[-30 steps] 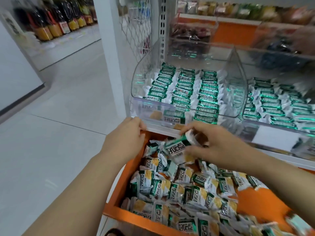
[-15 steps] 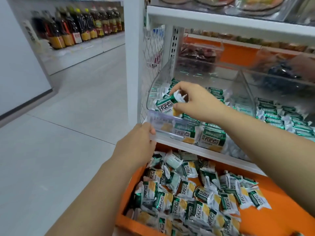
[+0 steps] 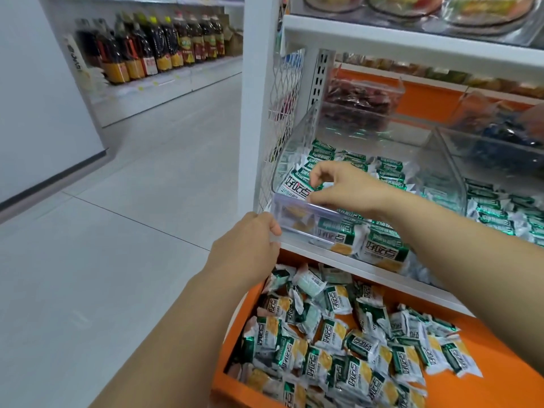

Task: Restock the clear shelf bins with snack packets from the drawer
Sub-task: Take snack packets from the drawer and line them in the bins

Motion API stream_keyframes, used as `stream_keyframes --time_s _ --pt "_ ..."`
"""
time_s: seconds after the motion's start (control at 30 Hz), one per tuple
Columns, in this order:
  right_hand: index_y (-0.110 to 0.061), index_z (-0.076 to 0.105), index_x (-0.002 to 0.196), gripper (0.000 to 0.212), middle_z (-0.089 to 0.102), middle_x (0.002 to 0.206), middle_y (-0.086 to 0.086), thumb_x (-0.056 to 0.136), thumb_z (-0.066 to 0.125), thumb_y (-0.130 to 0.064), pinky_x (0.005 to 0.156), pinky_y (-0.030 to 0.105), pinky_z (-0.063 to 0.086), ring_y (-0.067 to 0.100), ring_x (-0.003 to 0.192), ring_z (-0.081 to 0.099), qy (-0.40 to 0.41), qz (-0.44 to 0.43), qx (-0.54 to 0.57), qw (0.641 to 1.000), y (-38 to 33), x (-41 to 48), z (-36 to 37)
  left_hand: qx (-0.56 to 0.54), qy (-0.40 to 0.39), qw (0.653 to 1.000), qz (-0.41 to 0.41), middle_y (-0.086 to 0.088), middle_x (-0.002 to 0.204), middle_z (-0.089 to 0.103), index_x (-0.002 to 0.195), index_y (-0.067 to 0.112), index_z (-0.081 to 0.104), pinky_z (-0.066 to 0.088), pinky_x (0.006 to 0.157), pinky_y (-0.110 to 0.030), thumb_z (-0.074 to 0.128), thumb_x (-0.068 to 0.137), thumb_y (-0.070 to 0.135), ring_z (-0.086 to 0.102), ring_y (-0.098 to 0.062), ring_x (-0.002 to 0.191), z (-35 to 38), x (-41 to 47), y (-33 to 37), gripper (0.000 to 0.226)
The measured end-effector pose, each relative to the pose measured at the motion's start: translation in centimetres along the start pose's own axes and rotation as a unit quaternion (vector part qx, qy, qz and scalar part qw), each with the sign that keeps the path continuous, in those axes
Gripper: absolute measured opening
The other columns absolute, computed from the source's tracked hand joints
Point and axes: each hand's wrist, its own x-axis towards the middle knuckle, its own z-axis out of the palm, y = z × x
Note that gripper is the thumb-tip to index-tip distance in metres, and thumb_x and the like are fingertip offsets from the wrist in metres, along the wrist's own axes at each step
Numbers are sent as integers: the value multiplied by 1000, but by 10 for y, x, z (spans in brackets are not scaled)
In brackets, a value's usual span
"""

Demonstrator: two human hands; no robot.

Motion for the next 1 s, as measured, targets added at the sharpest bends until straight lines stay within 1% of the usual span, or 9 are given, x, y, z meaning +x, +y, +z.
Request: stream_keyframes --time_s 0.07,0.17,0.33,0.47,0.53,0.63,0.8,0.9,1.0 --pt "-19 52 81 22 56 95 4 83 66 -1 52 10 40 -4 51 48 -28 -18 -32 999 1 0 -6 -1 2 1000 -1 11 107 42 104 33 51 47 87 -36 50 96 27 55 -16 98 0 0 -1 10" --pt "-23 51 80 24 55 94 1 83 65 -4 60 17 38 0 62 47 -87 -43 -149 984 -3 4 -15 -1 6 1000 -8 8 113 46 103 34 50 47 87 -36 49 96 25 55 -16 101 -2 0 -2 11" --pt "-24 49 91 24 57 103 6 84 62 -5 59 19 38 12 75 49 -124 -63 -279 950 -12 14 -14 -27 68 997 -38 6 122 54 114 32 52 49 85 -39 49 95 21 56 -16 102 -8 2 -4 22" --pt "-26 57 95 18 62 101 0 88 63 -12 60 14 39 4 72 53 -164 -59 -297 939 -20 19 -17 -67 103 992 -28 6 129 53 132 32 45 50 87 -41 49 95 19 57 -17 107 -11 3 -3 39" --pt "-29 66 98 10 66 99 -11 91 63 -22 73 19 43 -2 77 58 -178 -53 -278 942 -24 19 -23 -62 96 993 -12 5 131 52 138 34 40 50 88 -40 49 95 18 56 -17 108 -9 3 -3 47" --pt "-25 70 110 21 65 98 -21 97 53 -27 84 22 43 -7 84 57 -185 -55 -273 943 -30 13 -23 -48 92 995 -1 5 132 52 142 37 35 50 89 -40 47 96 17 56 -17 107 -8 5 -3 52" --pt "4 65 110 37 62 117 18 100 37 -18 96 42 43 31 109 55 -177 -32 -244 953 -23 7 -3 -42 80 996 2 6 133 51 143 41 32 50 90 -41 43 96 14 56 -17 106 -5 5 -2 55" --pt "6 54 118 40 53 125 21 101 29 -21 101 47 38 35 116 47 -153 -7 -263 952 -15 5 2 -40 75 996 -1 6 133 50 144 42 30 50 91 -42 44 97 16 55 -17 107 -5 5 -4 56" --pt "2 53 121 45 52 128 17 103 25 -27 104 41 36 31 118 46 -132 -18 -269 954 -10 -4 -1 -41 73 997 6 5 132 51 144 41 31 50 89 -40 44 97 16 56 -16 105 -3 6 -5 55"
